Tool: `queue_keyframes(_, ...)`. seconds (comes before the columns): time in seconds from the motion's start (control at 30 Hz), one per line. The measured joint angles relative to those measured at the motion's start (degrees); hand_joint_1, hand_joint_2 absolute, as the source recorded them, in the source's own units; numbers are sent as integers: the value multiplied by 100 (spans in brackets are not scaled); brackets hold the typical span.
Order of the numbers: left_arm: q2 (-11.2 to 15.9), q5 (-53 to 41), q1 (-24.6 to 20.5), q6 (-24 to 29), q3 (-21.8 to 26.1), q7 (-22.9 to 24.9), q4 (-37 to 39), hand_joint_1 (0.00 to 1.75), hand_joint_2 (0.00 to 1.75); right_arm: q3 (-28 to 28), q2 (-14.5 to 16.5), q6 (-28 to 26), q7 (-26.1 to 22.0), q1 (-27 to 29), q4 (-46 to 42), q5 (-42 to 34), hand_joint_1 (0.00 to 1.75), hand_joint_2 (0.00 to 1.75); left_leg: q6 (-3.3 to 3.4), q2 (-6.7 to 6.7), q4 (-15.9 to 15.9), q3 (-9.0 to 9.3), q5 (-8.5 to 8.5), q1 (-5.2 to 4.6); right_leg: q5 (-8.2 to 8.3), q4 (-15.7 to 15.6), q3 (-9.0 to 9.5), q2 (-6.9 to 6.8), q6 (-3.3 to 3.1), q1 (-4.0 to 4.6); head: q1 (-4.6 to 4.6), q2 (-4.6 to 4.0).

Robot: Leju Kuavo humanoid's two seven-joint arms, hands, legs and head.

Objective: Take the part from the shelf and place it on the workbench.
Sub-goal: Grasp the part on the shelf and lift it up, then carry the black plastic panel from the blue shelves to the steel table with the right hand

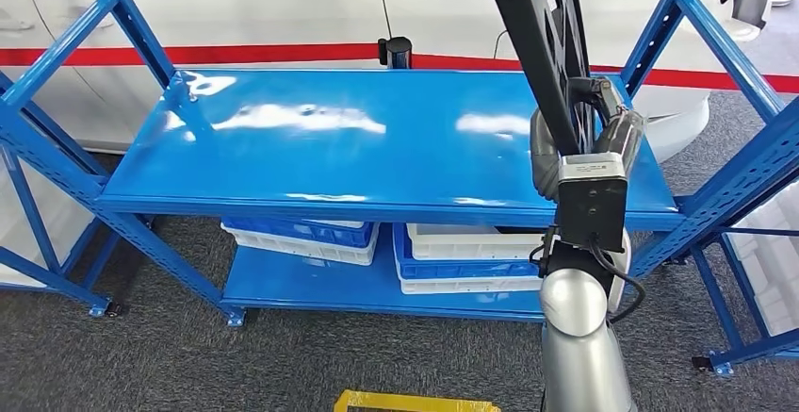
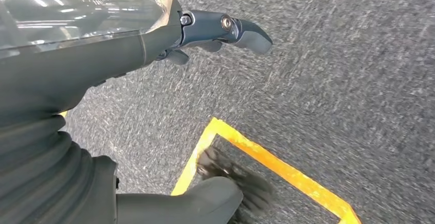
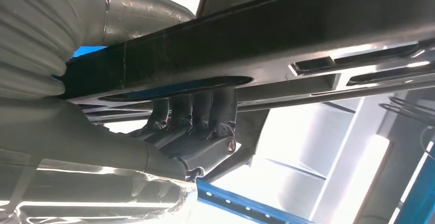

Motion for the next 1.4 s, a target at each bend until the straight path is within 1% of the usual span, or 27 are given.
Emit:
queue_keyframes(0.03,3,9,-4,-21,0,-33,-1,0,175,-9,1,10,-13,7,-4,-21,175,175,23,-3,-288,253,147,0,45,13,-65,3,17,3,-1,0)
queue_keyframes(0.1,18,23,-21,-51,0,-77,-3,0,175,-27,10,19,-32,7,-25,-71,175,175,81,-24,-1107,842,235,-12,123,35,-156,6,71,17,2,0)
queue_keyframes(0.17,33,36,-32,-66,0,-95,-5,0,175,-43,21,19,-63,0,-43,-162,175,175,133,-41,-1568,1122,165,-47,207,28,-188,-5,148,26,3,0)
queue_keyframes(0.27,41,37,-29,-67,2,-96,-5,0,175,-84,20,14,-134,5,-44,-327,175,175,258,-12,-1658,1049,297,-63,239,55,-251,-13,246,26,2,0)
queue_keyframes(0.33,44,31,-34,-64,3,-92,-4,0,175,-130,9,5,-163,9,-43,-385,175,175,349,22,-1699,918,452,-45,-105,404,-421,-7,205,34,27,0)
queue_keyframes(0.4,51,13,-38,-61,4,-90,-4,0,175,-164,-4,-5,-185,18,-40,-416,175,175,386,39,-1690,738,596,-56,-604,1112,-628,-3,148,26,51,0)
queue_keyframes(0.43,53,1,-36,-61,4,-88,-4,0,175,-177,-12,-11,-192,23,-36,-425,175,175,384,46,-1684,638,667,-58,-742,1449,-682,-3,163,24,51,0)
queue_keyframes(0.47,54,-11,-36,-61,4,-88,-4,0,175,-191,-19,-16,-196,27,-31,-432,175,175,381,54,-1676,539,737,-59,-758,1651,-666,-4,213,22,52,0)
queue_keyframes(0.5,55,-22,-36,-61,4,-88,-4,0,175,-206,-26,-21,-197,29,-25,-435,175,175,371,60,-1667,446,804,-59,-669,1667,-562,-4,282,21,55,0)
queue_keyframes(0.57,56,-50,-36,-60,4,-88,-4,0,175,-246,-34,-33,-193,29,-20,-438,175,175,334,62,-1640,283,924,-61,-437,1104,-57,-5,377,16,56,0)
queue_keyframes(0.63,60,-82,-36,-58,4,-88,-5,0,175,-284,-32,-45,-184,21,-19,-429,175,175,276,57,-1601,167,1031,-80,-462,242,527,0,342,29,49,0)
queue_keyframes(0.67,63,-95,-36,-57,4,-88,-5,0,175,-299,-30,-51,-178,18,-19,-425,175,175,243,57,-1592,133,1086,-86,-522,-34,672,6,297,38,44,0)
queue_keyframes(0.73,75,-107,-27,-54,4,-86,-5,0,175,-326,-33,-60,-173,21,-15,-421,175,175,175,52,-1603,96,1185,-75,-525,-152,648,12,203,37,28,0)
queue_keyframes(0.77,81,-114,-17,-54,4,-84,-4,0,175,-339,-34,-62,-173,25,-13,-421,175,175,138,40,-1577,70,1138,-58,-474,-152,602,7,150,23,27,0)
queue_keyframes(0.8,85,-119,-8,-54,3,-82,-3,0,175,-351,-35,-62,-173,29,-10,-421,175,175,100,24,-1478,27,983,-41,-416,-153,562,-2,91,7,18,0)
queue_keyframes(0.87,89,-124,3,-54,2,-80,-2,0,175,-367,-31,-62,-173,32,-8,-422,175,175,29,1,-929,-139,398,-13,-275,-152,454,-16,10,-8,0,0)
queue_keyframes(0.9,90,-124,3,-54,2,-80,-2,0,175,-373,-31,-63,-173,38,-8,-422,175,175,1,-1,-530,-237,119,-7,-206,-146,382,-19,-4,-4,-7,0)
queue_keyframes(0.93,92,-124,2,-54,2,-80,-2,0,175,-380,-31,-63,-173,46,-8,-422,175,175,-18,-1,-153,-308,-45,-4,-139,-135,303,-18,0,-1,-10,0)
queue_keyframes(0.97,94,-124,2,-54,2,-80,-2,0,175,-386,-31,-63,-173,57,-7,-423,175,175,-28,-1,88,-308,-66,0,-76,-121,214,-18,11,0,-10,0)
queue_keyframes(1.0,96,-124,2,-54,2,-80,-2,0,175,-391,-32,-63,-172,67,-7,-423,175,175,-30,-1,137,-213,25,6,-23,-104,128,-17,27,-1,-11,0)
queue_keyframes(1.03,97,-124,0,-55,2,-80,-2,0,175,-394,-31,-64,-172,75,-6,-422,175,175,-23,-1,-35,-6,173,13,24,-83,48,-16,48,-2,-11,0)
queue_keyframes(1.1,101,-125,-10,-61,2,-80,-3,0,175,-401,-30,-75,-171,81,-9,-414,175,175,2,-15,-817,615,315,18,97,-35,-73,-14,98,5,-15,0)
queue_keyframes(1.17,101,-133,-23,-72,0,-86,-4,0,175,-414,-27,-95,-161,84,-14,-393,175,175,48,-40,-1447,1026,231,-7,178,-8,-142,-21,170,20,-13,0)
queue_keyframes(1.23,101,-150,-24,-81,-2,-94,-4,0,175,-432,-27,-114,-145,104,-15,-377,175,175,132,-47,-1592,1039,225,-47,274,-15,-181,-31,261,28,-5,0)
queue_keyframes(1.3,97,-182,-24,-101,-8,-100,-4,0,175,-463,-37,-132,-136,146,-19,-370,175,175,261,-13,-1621,947,342,-55,195,82,-272,-22,295,22,-3,0)
queue_keyframes(1.33,97,-199,-27,-112,-14,-104,-4,0,175,-486,-44,-144,-134,169,-25,-363,175,175,325,5,-1639,879,419,-51,19,259,-359,-15,273,25,9,0)
queue_keyframes(1.4,101,-232,-34,-134,-28,-112,-5,0,175,-531,-63,-167,-131,213,-40,-346,175,175,399,24,-1642,708,566,-61,-496,900,-568,-8,197,22,38,0)
